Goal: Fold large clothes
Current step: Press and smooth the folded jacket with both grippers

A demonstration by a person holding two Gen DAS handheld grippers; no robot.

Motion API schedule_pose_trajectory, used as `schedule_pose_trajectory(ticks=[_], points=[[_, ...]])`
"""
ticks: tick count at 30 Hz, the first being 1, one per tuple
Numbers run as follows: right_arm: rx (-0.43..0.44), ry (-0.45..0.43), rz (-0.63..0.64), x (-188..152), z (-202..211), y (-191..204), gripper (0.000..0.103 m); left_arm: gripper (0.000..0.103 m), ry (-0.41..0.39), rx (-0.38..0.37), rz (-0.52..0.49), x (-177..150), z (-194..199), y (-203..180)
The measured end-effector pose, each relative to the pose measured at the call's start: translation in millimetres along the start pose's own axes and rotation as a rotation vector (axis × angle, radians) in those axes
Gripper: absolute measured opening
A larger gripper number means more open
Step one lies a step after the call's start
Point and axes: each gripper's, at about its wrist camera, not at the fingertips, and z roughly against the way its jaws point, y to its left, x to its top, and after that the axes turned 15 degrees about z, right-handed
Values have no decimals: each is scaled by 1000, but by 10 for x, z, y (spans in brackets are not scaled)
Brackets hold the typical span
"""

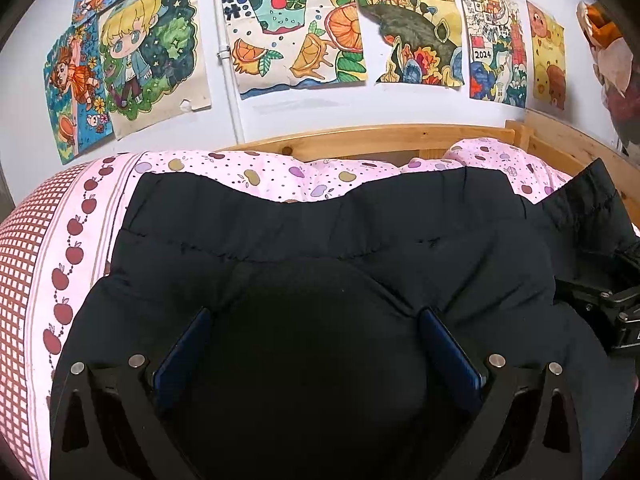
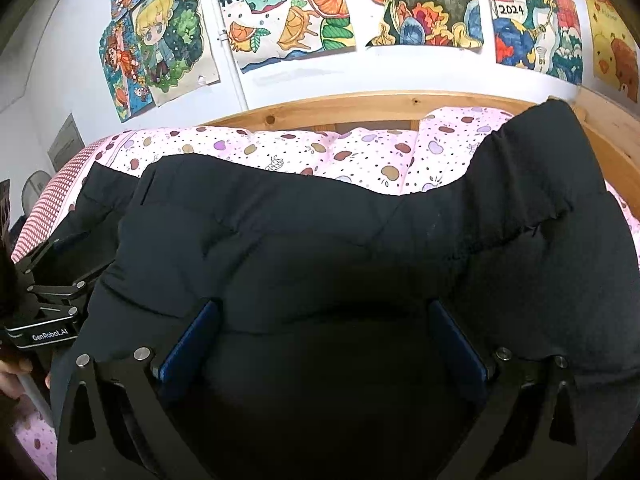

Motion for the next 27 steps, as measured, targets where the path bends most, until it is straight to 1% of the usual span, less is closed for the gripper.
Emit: schedule_pose_trajectory(ticks=[7,14,18,21,25,27], points=[[6,-6,-9,-24,-15,8,102,103,1,1,-1,-9,2,0],[-15,-51,-2,-93,74,55,102,103,-30,2,-12,-52,56,0],[-4,-72,-8,-111,146,31,102,103,-42,-23,-4,-55,127,44],[4,-89,-18,-118,223,-3,102,103,-35,-46,11,-41,182,101],[-28,-83,-13,-111,299,4,102,103,-20,-55,34,-5,255,166],[-66,-76,-5,-94,351,20,102,103,-14,-56,46,15,291,203]])
